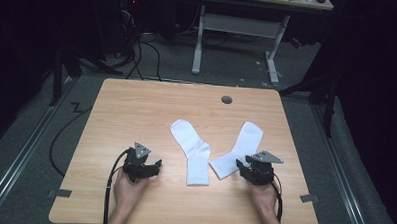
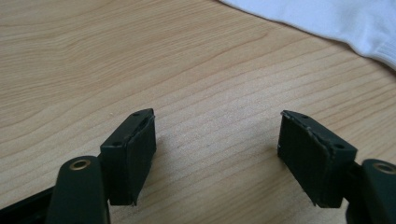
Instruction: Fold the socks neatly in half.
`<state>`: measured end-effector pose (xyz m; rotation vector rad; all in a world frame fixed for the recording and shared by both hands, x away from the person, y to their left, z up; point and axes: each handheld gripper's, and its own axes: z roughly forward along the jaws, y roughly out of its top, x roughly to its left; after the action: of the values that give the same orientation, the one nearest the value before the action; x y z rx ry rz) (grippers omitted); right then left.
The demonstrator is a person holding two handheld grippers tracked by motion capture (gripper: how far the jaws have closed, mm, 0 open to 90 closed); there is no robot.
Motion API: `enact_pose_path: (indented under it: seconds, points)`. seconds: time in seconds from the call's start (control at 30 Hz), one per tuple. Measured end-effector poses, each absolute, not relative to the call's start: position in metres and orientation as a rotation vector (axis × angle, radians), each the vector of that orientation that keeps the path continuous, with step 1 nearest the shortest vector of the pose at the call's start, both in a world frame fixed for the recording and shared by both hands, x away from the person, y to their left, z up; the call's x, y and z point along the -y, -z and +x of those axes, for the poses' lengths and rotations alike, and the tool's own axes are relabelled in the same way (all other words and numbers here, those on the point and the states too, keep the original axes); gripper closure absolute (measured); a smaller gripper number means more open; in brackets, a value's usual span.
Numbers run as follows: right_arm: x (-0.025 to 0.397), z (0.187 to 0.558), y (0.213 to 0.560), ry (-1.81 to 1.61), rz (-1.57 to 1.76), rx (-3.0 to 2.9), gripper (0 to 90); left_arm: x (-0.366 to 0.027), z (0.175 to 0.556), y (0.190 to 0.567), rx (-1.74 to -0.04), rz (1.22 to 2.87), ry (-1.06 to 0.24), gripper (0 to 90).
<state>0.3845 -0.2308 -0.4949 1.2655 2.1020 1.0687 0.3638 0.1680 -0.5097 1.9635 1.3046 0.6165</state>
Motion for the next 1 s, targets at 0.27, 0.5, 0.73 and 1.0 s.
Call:
enact_pose_path:
  seconds: [0.27,0.5,0.73,1.0]
  points:
    - [0.242,0.397,0.498,-1.046,1.350,-2.063,57.2,-0.168,0.364,0.510,-1.302,1.965,-0.615,27.7]
    - [0.246,0.405,0.497,-1.007,1.382,-2.047,57.5,-0.168,0.364,0.510,-1.300,1.968,-0.612,27.3]
    - [0.249,0.416,0.490,-1.001,1.412,-2.033,56.8,-0.168,0.363,0.510,-1.296,1.974,-0.612,26.8]
    - [0.244,0.431,0.491,-0.957,1.423,-2.036,56.3,-0.167,0.363,0.510,-1.280,1.982,-0.608,26.8]
